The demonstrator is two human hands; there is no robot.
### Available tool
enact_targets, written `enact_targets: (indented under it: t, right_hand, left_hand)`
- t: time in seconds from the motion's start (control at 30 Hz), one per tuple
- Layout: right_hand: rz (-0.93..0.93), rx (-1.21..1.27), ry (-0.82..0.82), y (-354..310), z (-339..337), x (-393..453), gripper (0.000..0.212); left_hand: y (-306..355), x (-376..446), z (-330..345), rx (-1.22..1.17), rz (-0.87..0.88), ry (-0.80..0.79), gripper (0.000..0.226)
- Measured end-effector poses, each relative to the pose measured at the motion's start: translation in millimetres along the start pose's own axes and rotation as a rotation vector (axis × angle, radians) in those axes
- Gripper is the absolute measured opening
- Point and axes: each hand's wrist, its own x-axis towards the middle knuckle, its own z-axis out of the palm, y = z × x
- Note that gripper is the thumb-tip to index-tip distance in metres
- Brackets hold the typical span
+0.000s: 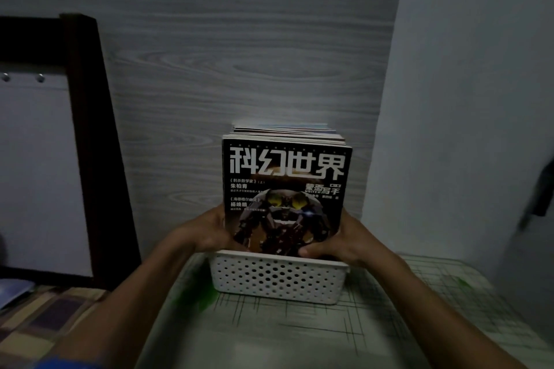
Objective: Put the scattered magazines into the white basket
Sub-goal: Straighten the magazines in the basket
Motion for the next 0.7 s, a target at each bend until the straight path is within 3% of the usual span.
enact_targets:
  t: [0.13, 0.23, 0.37, 0.43, 0.5, 0.6, 0.63, 0.7]
  right_hand:
    - [0.113, -0.369, -0.093, -11, -13, 4, 0.131]
    - [0.118, -0.376, -0.087, -13, -15, 4, 0.122]
    - [0.003, -0.184, 0.006, -8, -7, -7, 0.106]
    - [-0.04, -0.031, -0.064, -5, -10, -13, 0.1]
    - [-0.031, 0.22, -0.111, -8, -22, -19, 0.107]
    - [0.016, 0.636, 0.098, -23, -34, -14, 0.124]
    - [0.014, 0.693, 0.114, -31, -30, -11, 0.119]
    - [0.005, 0.737, 0.084, -48, -15, -5, 0.099]
  left_hand:
    - [2, -2, 1, -0.012, -0.062, -0.018, 0.086]
    - [2, -1, 0, -0.057, -0.085, -0.002, 0.085]
    - [7, -6, 8, -0.038, -0.036, 0.037, 0.08]
    - [6, -15, 3, -0.097, -0.029, -0.003, 0.069]
    - [2, -27, -12, -0.342, 0.041, 0.001, 0.061]
    - [6, -25, -32, -1.039, 0.144, 0.292, 0.065]
    - [13, -21, -32, -1.132, 0.116, 0.334, 0.065]
    - [35, -16, -19, -1.092, 0.064, 0.258, 0.07]
